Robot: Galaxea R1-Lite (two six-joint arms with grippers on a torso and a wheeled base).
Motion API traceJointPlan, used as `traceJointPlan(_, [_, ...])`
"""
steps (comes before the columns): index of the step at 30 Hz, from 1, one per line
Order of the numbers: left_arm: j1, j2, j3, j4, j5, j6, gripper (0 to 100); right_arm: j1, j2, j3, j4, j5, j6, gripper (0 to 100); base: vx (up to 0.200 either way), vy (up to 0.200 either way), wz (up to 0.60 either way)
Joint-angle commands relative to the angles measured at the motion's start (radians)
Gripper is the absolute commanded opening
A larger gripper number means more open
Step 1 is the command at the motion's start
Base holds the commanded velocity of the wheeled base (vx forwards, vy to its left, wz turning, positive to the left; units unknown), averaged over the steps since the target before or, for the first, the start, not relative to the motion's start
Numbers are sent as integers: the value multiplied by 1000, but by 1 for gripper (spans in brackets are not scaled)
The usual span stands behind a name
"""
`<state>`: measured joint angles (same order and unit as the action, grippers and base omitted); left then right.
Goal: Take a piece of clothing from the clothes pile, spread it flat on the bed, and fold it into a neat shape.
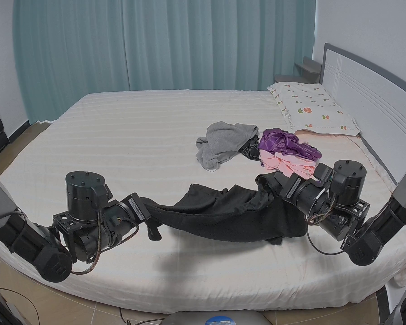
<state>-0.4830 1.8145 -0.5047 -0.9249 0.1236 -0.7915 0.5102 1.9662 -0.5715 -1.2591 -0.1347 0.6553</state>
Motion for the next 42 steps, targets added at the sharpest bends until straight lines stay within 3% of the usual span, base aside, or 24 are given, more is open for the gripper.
traceJointPlan(1, [4, -34, -2, 6, 1, 3, 0, 4, 8, -2, -34, -16, -14, 0, 0, 200, 0])
traceJointPlan(7, [15, -29, -8, 5, -1, 3, 0, 2, 10, 2, -125, -5, -14, 0, 0, 200, 0])
traceJointPlan(35, [24, -30, -11, -5, -1, -3, 0, 5, 8, 18, -158, 6, 0, 0, 0, 200, 0])
traceJointPlan(42, [30, -26, -2, -5, -4, -5, 0, 48, 37, 1, -155, 27, -13, 0, 0, 200, 0])
